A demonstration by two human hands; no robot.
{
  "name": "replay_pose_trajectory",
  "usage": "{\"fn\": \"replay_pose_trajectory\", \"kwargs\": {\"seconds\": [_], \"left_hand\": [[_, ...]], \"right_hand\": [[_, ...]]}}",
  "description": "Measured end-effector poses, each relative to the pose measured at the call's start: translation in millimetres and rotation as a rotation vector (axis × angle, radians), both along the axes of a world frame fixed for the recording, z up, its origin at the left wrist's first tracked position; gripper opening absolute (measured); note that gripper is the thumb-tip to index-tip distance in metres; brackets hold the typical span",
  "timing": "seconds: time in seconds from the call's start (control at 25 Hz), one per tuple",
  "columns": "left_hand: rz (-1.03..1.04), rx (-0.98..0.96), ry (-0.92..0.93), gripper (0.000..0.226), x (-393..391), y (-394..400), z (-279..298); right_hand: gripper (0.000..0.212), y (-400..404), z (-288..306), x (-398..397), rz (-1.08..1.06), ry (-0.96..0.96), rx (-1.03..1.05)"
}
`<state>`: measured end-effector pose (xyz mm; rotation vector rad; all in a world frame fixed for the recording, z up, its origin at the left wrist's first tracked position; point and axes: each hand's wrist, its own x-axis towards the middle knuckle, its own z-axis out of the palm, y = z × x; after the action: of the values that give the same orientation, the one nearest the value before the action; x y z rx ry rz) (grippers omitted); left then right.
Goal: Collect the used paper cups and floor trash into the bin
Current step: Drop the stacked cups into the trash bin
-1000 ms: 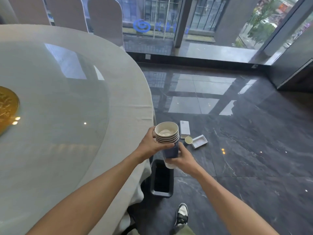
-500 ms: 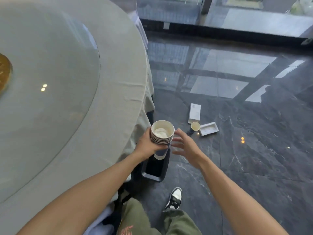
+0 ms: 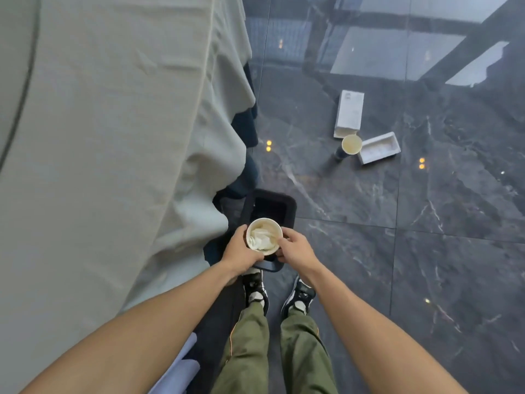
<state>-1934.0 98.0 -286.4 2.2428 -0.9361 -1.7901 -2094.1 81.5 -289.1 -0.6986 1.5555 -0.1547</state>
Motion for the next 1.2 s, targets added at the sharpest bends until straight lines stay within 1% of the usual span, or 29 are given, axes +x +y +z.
{"fn": "replay_pose_trajectory", "kwargs": {"seconds": [0.16, 0.32, 0.4, 0.48, 0.56, 0.64, 0.76, 0.88, 1.04, 1.2], "left_hand": [[0.021, 0.152, 0.0, 0.048, 3.8, 16.7, -51.8], [0.027, 0.202, -0.042, 0.031, -1.6, 14.3, -81.3], [0.036, 0.213, -0.05, 0.031, -3.0, 13.7, -89.3], [0.048, 0.229, -0.025, 0.04, -3.9, 14.9, -98.8], [0.076, 0.234, 0.044, 0.054, -5.0, 13.0, -99.5], [0.079, 0.204, 0.086, 0.057, -8.3, 5.0, -93.5], [0.07, 0.129, 0.048, 0.055, -17.9, -15.7, -71.6], [0.001, 0.036, -0.022, 0.054, -34.9, -46.1, -30.0], [-0.203, -0.073, -0.075, 0.06, -66.5, -85.0, 44.9], [-0.446, -0.227, -0.14, 0.073, -109.9, -109.2, 141.0]], "right_hand": [[0.033, 19.5, -58.7, 13.0, -0.005, 0.059, 0.104], [0.031, 27.2, -81.7, 19.6, -0.105, 0.03, 0.237], [0.029, 29.2, -85.1, 19.6, -0.17, -0.001, 0.287], [0.031, 29.6, -89.8, 19.0, -0.254, -0.027, 0.321], [0.038, 26.6, -88.8, 19.7, -0.35, -0.075, 0.33], [0.046, 18.1, -82.3, 20.2, -0.38, -0.106, 0.296], [0.046, -0.2, -59.5, 11.8, -0.382, -0.102, 0.239], [0.04, -22.2, -14.8, -14.6, -0.337, -0.045, 0.162], [0.039, -46.1, 57.5, -67.5, -0.175, 0.064, 0.0], [0.055, -56.8, 139.1, -134.5, 0.04, 0.23, -0.143]]}}
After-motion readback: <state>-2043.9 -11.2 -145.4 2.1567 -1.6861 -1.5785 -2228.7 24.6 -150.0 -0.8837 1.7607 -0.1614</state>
